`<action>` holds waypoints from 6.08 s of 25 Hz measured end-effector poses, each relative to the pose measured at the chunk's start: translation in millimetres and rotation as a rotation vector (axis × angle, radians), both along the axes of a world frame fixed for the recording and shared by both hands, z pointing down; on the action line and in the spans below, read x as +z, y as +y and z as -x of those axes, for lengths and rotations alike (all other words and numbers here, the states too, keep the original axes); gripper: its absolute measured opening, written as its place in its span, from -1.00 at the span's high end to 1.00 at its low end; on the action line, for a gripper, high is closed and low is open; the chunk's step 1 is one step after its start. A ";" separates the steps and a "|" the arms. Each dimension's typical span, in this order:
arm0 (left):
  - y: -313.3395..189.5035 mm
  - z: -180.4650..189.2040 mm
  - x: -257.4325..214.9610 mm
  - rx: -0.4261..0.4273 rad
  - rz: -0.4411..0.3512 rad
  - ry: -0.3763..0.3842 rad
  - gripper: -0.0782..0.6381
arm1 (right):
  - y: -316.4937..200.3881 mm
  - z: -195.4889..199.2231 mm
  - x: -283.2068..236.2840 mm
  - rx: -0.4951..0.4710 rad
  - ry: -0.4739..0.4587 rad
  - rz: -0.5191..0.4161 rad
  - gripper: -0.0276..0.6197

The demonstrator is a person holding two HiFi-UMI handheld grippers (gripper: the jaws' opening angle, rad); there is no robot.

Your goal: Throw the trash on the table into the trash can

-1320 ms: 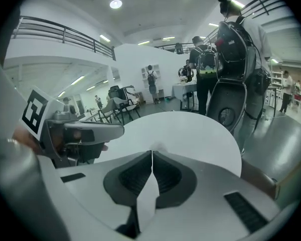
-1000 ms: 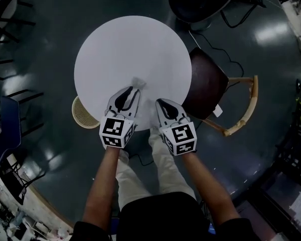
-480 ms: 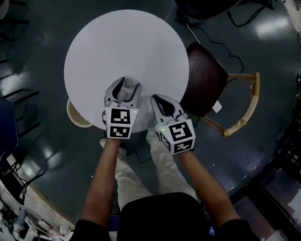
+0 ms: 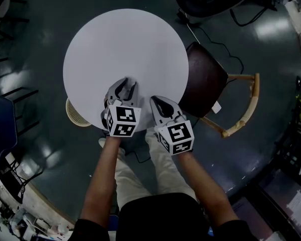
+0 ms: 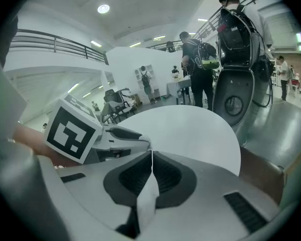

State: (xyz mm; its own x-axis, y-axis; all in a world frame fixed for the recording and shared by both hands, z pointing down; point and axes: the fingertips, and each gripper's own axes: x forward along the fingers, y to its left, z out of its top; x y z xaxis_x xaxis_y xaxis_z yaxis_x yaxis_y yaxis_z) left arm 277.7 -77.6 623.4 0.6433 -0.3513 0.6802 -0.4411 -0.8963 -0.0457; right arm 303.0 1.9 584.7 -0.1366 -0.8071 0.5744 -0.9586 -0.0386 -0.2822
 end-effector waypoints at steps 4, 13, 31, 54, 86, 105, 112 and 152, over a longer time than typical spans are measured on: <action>-2.4 1.8 -0.6 0.003 0.017 0.010 0.50 | 0.6 -1.6 0.9 0.002 0.003 0.001 0.85; 5.5 9.5 -8.0 -0.002 0.033 0.038 0.59 | -2.7 2.5 -6.8 -0.013 0.015 -0.009 0.85; -1.3 92.0 -51.6 -0.120 0.028 0.101 0.60 | -27.4 75.7 -38.7 -0.130 0.035 -0.049 0.85; -19.7 287.3 -65.3 -0.382 0.014 0.130 0.60 | -65.3 266.7 -45.8 -0.391 0.012 -0.063 0.85; -39.1 455.3 86.7 -0.603 0.125 0.119 0.59 | -103.6 435.0 73.1 -0.587 -0.012 0.020 0.85; -49.3 486.4 240.5 -0.647 0.233 0.073 0.59 | -113.2 453.1 196.8 -0.573 -0.010 0.100 0.85; -61.7 503.0 297.7 -0.681 0.286 0.022 0.59 | -113.2 461.2 224.2 -0.584 0.001 0.135 0.85; -52.9 501.6 207.3 -0.617 0.268 0.130 0.74 | -117.0 463.5 155.9 -0.583 0.011 0.100 0.85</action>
State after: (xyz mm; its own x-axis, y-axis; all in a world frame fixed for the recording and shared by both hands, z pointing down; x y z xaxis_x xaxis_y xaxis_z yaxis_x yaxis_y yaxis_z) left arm -224.0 -130.5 830.8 0.4616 -0.5099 0.7259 -0.8618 -0.4518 0.2306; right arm -160.5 -115.0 740.6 -0.5353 -0.5424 0.6475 -0.8322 0.4699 -0.2944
